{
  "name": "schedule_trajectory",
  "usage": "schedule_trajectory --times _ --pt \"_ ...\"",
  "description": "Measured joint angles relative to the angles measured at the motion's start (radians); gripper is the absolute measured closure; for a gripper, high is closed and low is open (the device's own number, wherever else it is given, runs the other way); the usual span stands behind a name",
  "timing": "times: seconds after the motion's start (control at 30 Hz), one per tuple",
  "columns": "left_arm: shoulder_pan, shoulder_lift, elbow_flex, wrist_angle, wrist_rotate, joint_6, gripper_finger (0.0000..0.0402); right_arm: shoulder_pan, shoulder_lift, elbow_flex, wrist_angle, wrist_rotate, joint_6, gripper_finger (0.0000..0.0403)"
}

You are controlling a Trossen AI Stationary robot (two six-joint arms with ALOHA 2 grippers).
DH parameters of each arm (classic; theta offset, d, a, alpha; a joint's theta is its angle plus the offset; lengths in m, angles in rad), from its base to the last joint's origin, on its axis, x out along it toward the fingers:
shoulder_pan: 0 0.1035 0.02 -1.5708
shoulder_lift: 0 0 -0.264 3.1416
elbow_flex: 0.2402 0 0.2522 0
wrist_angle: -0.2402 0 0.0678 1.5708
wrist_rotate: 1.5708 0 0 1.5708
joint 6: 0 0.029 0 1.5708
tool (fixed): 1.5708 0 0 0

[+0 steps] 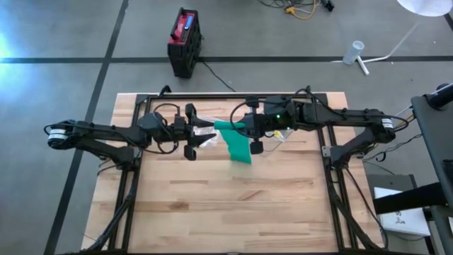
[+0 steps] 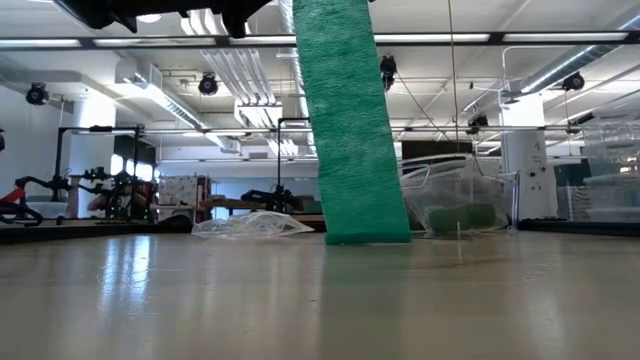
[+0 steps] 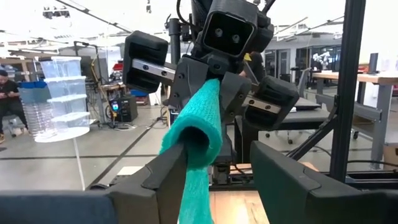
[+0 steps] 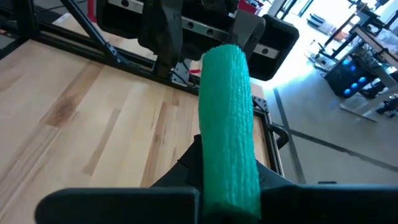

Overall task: Roll bandage
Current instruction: Roll the dark green bandage

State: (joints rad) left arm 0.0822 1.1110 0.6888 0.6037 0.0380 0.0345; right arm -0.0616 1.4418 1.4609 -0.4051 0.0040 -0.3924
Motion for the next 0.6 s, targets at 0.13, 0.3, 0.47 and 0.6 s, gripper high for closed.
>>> schedule_trajectory --times 0.13,0.3,0.47,0.6 --pt "0.0 0.02 0.001 0.0 -0.005 -0.012 0.0226 0.0 0.0 -0.011 0.005 0.0 0.012 0.0384" --pt "0.0 0.059 0.025 0.001 -0.005 -0.018 0.0233 0.001 0.0 -0.03 0.005 0.047 0.017 0.0384" --pt "0.006 0.088 0.037 0.005 -0.043 -0.018 0.0243 0.002 0.0 -0.034 0.004 0.026 0.018 0.0384" --pt "0.006 0.094 0.037 0.012 -0.046 -0.021 0.0251 0.003 0.0 -0.036 -0.004 0.019 0.032 0.0384"
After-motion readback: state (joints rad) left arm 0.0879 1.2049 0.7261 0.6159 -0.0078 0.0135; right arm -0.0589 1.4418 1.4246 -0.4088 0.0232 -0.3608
